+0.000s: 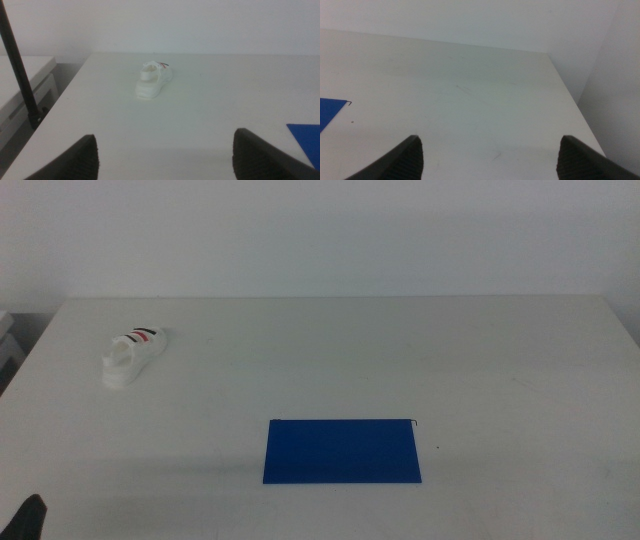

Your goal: Use one arm to grab the shoe from the table and place it on the mat.

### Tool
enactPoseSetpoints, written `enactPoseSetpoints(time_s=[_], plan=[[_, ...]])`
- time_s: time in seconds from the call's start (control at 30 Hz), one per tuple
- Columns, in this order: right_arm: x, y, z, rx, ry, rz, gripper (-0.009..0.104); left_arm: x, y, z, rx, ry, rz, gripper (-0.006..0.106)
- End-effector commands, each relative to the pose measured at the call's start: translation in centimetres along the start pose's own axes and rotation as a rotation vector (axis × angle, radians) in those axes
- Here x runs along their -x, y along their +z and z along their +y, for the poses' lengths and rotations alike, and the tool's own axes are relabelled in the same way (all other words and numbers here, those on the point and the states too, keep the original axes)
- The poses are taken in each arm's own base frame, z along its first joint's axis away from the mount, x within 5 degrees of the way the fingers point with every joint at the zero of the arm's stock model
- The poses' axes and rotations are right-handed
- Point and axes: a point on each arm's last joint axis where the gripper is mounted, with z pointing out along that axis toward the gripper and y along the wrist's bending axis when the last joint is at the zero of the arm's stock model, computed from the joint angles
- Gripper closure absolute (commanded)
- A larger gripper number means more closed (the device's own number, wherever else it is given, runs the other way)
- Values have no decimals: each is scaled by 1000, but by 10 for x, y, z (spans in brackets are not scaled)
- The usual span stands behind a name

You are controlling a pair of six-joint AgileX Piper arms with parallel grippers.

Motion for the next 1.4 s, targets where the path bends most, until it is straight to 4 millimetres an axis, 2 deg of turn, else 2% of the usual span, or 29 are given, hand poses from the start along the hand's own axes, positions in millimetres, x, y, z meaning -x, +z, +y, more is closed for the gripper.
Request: enactPoseSetpoints(time_s=[0.0, 0.03, 0.07, 0.33, 0.47, 0.57, 0.8, 1.0, 1.13, 1.2, 1.37], plan=[[5, 0, 0, -7, -18, -65, 17, 9, -2, 0, -4, -13, -106, 10], [5, 0, 0, -7, -18, -65, 17, 10, -2, 0, -4, -13, -108, 10], [5, 0, 0, -7, -18, -65, 17, 23, -4, -1, -5, -13, -126, 10], [5, 0, 0, -7, -18, -65, 17, 51, -2, -2, -5, -13, -118, 10], [5, 0, 0, -7, -18, -65, 17, 85, 5, -4, -7, -24, -84, 10], [5, 0, 0, -7, -18, -65, 17, 117, 20, -5, -7, -24, 1, 10], [5, 0, 0, -7, -18, -65, 17, 202, 67, -10, -14, -20, 198, 10], [5, 0, 0, -7, -18, -65, 17, 249, 115, -11, -5, 7, 415, 10], [5, 0, 0, -7, -18, -65, 17, 268, 147, -11, 6, 22, 542, 10], [5, 0, 0, -7, -18, -65, 17, 275, 171, -11, -5, 64, 568, 10], [5, 0, 0, -7, -18, -65, 17, 270, 229, -10, -20, 122, 694, 10]])
